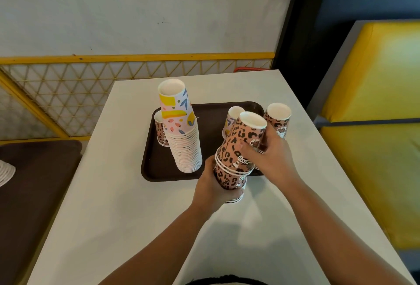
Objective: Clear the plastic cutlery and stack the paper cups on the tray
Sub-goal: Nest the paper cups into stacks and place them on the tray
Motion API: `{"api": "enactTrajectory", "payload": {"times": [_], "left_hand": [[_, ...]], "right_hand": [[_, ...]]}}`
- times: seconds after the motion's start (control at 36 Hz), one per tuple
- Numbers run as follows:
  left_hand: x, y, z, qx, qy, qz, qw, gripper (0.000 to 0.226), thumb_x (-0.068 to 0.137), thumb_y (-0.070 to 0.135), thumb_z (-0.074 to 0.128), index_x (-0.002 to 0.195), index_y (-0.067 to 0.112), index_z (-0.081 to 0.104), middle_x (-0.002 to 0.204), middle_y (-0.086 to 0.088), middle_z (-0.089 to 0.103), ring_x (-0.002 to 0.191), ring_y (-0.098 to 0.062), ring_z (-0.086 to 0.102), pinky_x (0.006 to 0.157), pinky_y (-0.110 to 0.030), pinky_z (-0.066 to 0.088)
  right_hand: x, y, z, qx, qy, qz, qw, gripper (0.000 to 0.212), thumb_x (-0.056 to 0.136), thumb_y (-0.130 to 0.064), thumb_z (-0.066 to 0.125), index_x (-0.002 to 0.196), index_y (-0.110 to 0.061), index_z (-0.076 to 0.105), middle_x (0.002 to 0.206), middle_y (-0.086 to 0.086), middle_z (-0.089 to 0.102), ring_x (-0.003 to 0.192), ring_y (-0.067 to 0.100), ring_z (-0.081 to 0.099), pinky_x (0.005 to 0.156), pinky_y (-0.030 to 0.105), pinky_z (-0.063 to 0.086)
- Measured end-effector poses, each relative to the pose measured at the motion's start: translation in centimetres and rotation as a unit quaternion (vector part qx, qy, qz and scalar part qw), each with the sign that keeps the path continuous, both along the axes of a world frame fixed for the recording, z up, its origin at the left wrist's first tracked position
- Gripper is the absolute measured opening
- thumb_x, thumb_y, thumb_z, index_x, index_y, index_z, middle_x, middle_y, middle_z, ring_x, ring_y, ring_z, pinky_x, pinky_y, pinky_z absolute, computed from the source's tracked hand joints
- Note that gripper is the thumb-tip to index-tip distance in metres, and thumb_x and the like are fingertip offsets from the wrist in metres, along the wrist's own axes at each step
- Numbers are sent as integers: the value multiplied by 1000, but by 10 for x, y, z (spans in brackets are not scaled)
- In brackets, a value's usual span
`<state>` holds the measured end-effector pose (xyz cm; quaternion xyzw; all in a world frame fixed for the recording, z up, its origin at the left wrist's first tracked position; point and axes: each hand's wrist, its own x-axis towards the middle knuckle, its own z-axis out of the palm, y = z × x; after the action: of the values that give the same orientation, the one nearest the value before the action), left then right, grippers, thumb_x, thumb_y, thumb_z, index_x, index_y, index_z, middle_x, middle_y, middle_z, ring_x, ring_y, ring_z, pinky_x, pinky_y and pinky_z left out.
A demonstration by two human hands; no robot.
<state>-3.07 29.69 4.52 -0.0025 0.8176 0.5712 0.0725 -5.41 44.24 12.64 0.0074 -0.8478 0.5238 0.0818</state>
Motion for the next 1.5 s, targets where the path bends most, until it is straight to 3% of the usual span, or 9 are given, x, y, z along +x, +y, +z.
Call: {"api": "enactTrajectory", "payload": {"times": [0.17, 0.36, 0.53, 0.67, 0.81, 0.86, 0.97, 1.17, 1.5], "left_hand": [[0, -1, 0, -15, -5, -4, 1000, 86, 57, 21, 89, 127, 26, 37, 113, 10, 58, 105, -9, 57, 88, -23, 48], [-1, -2, -1, -17, -17, -3, 1000, 89, 58, 22, 88, 130, 25, 36, 119, 9, 56, 111, -11, 54, 97, -29, 47], [-2, -3, 3, 3, -31, -1, 1000, 85, 59, 20, 88, 125, 31, 36, 113, 13, 55, 108, -9, 54, 91, -23, 46], [-4, -3, 7, 14, -31, -1, 999, 83, 60, 16, 87, 122, 32, 35, 113, 13, 55, 110, -10, 53, 94, -27, 48], [-6, -5, 6, 30, -37, 3, 999, 85, 59, 16, 87, 126, 29, 37, 117, 9, 57, 111, -11, 55, 96, -32, 49], [-6, -4, 5, 32, -37, 5, 999, 85, 58, 16, 87, 125, 30, 37, 115, 10, 57, 110, -10, 55, 95, -30, 49], [-6, -2, 7, 36, -33, 9, 999, 83, 59, 15, 87, 125, 27, 39, 113, 10, 58, 108, -9, 57, 90, -25, 50], [-7, 1, 11, 38, -26, -2, 999, 82, 61, 15, 86, 129, 24, 40, 120, 9, 58, 111, -12, 57, 97, -36, 51], [-7, 0, 10, 5, -1, -13, 1000, 96, 53, 22, 90, 133, 25, 37, 121, 9, 58, 112, -11, 57, 94, -37, 53]], "right_hand": [[-10, 17, 27, -109, 35, -54, 992, 34, 81, -18, 69, 111, -15, 55, 100, -10, 67, 94, 7, 66, 83, 36, 56], [-30, 49, 59, -36, 177, -166, 969, 60, 81, -27, 72, 130, -9, 44, 122, 2, 60, 112, 14, 59, 91, 34, 53], [-40, 54, 38, 56, 132, -161, 976, 66, 77, -25, 75, 133, -11, 43, 128, 5, 58, 116, 18, 56, 94, 41, 51], [-35, 49, 21, 103, 88, -113, 984, 76, 76, -32, 75, 139, -17, 35, 139, 3, 46, 127, 16, 44, 100, 27, 38], [-14, 33, 22, 81, 178, -116, 974, 73, 76, -45, 69, 135, -15, 39, 135, 3, 44, 115, -5, 36, 89, -1, 31], [-5, 25, 18, 39, 176, -52, 982, 68, 76, -47, 66, 131, -17, 42, 127, -3, 50, 109, -4, 48, 89, 5, 40], [5, 5, 4, 39, 37, 80, 995, 73, 75, -36, 73, 136, -26, 35, 123, -19, 52, 116, -4, 50, 91, 6, 42], [6, -6, -16, 63, -67, 112, 989, 79, 72, -38, 76, 138, -26, 35, 129, -8, 55, 119, 9, 51, 99, 28, 44], [-2, -3, -4, 35, -23, 42, 998, 61, 75, -32, 74, 128, -22, 45, 108, -14, 58, 97, -2, 52, 73, 3, 37]]}}
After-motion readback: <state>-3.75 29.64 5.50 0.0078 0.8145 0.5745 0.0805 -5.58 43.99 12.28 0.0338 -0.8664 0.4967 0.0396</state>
